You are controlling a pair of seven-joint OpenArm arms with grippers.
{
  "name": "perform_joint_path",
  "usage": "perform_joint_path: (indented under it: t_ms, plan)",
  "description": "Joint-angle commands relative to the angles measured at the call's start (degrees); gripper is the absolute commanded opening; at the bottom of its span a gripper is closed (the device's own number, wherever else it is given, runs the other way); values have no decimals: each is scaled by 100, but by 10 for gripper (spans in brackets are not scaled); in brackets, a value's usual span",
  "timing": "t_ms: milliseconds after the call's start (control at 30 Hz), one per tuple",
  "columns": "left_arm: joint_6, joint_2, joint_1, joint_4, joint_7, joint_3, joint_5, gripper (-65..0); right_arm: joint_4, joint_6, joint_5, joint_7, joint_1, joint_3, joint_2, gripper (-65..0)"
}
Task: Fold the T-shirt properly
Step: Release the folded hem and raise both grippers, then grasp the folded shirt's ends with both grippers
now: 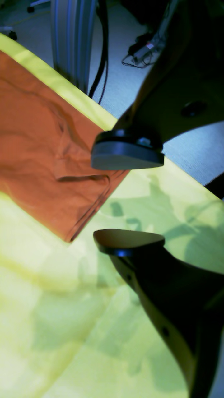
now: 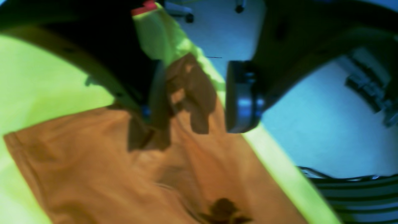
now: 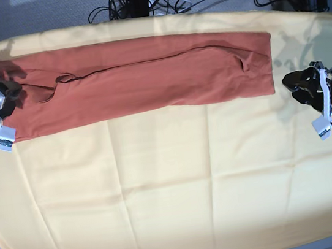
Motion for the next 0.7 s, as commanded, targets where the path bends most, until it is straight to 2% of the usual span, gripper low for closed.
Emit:
perform_joint_path:
  t_ms: [0, 67, 100, 267, 300, 400, 500, 600, 667]
  plan:
    - [-45, -162, -127, 42, -20, -68, 0, -325, 26, 25, -149, 127, 76, 70, 0, -447]
    - [-45, -160, -127, -33, -22, -68, 175, -325, -26, 25, -546, 186, 63, 70, -315, -595]
    - [-45, -157, -127, -90, -24, -68, 214, -325, -63, 25, -743, 212, 63, 70, -479, -646]
    - [-45, -157, -125, -343, -22, -341, 205, -325, -339, 25, -2063, 876, 63, 70, -1158, -650]
    - [-45, -155, -118, -380, -22, -514, 205, -325, -400, -70, -2352, 1008, 63, 70, -1244, -650]
    - [22, -149, -37, -527, -22, -1283, 111, -325, -551, -391, -2859, 1215, 13, 70, -1449, -650]
    - [48, -46, 179, -785, -31, -2238, 74, -325, -595, -422, -3156, 1292, -129, 70, -1655, -650]
    - [79, 227, 407, -1080, -59, -3176, 81, -325, -603, -553, -3547, 1593, -313, 70, -1784, -650]
    - [245, 490, 577, -1246, -59, -3777, 81, -325, -603, -660, -3773, 1692, -385, 70, -1814, -650]
